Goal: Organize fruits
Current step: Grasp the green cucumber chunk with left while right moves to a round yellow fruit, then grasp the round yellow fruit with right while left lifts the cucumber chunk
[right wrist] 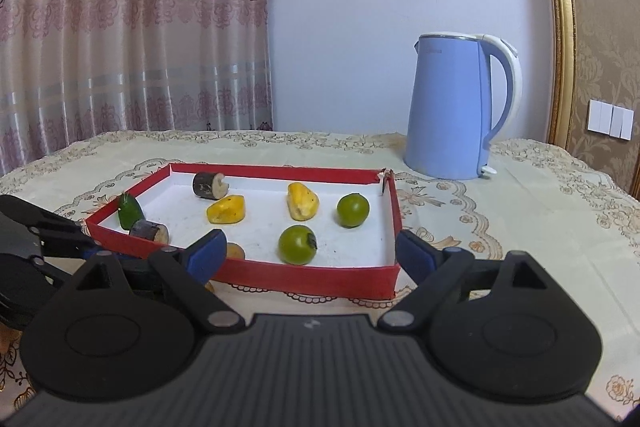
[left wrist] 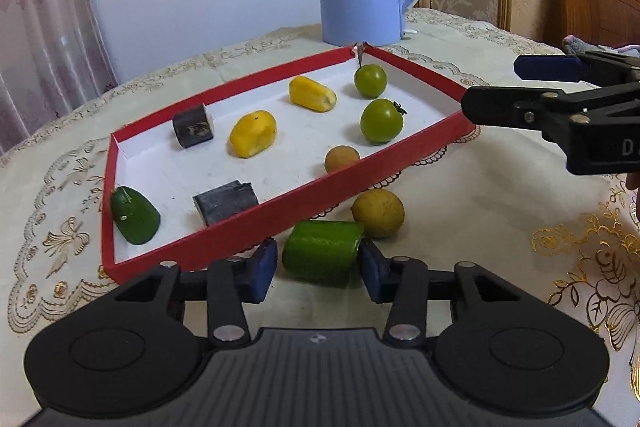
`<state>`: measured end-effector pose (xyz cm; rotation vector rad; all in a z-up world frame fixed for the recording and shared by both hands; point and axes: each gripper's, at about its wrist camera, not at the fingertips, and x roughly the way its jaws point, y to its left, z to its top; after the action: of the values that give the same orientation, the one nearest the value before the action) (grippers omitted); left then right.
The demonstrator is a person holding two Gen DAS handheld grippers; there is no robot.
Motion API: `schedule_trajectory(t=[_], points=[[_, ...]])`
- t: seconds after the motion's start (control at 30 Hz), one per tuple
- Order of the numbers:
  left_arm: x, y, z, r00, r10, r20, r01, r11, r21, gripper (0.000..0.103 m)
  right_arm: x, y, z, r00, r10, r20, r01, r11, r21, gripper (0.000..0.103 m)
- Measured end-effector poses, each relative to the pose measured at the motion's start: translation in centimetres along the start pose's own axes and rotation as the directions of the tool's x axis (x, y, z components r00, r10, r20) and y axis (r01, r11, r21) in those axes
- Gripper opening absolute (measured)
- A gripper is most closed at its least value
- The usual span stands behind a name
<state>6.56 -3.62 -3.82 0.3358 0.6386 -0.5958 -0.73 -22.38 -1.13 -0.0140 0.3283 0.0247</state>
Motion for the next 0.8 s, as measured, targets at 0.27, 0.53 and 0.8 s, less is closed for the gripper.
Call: schedule_trajectory(t=[0.27, 0.53, 0.8], points=[[-0.1, -0.2, 0.0, 1.000, 0.011, -0.002, -0.011, 0.999, -0.031, 0.033, -0.1, 0.0, -0.1, 1.000, 0.014, -0.014, -0.014, 1.000, 0.016, 0.091], [-3.5, -0.5, -0.8, 0.971, 0.236, 0.047, -0.228, 0.964, -0.138, 0.033, 0.6, 1.0, -0.5, 0.989, 0.093, -0.114, -0.092, 0.996, 0.018, 0.091], [-4.6, 1.4, -1.1, 0.933, 0.359, -0.007, -0.348, 0.899, -0.264, 0.033, 1.2, 5.1, -1.3, 0.978, 0.116, -0.172, -0.142, 0.978, -0.149, 0.081]])
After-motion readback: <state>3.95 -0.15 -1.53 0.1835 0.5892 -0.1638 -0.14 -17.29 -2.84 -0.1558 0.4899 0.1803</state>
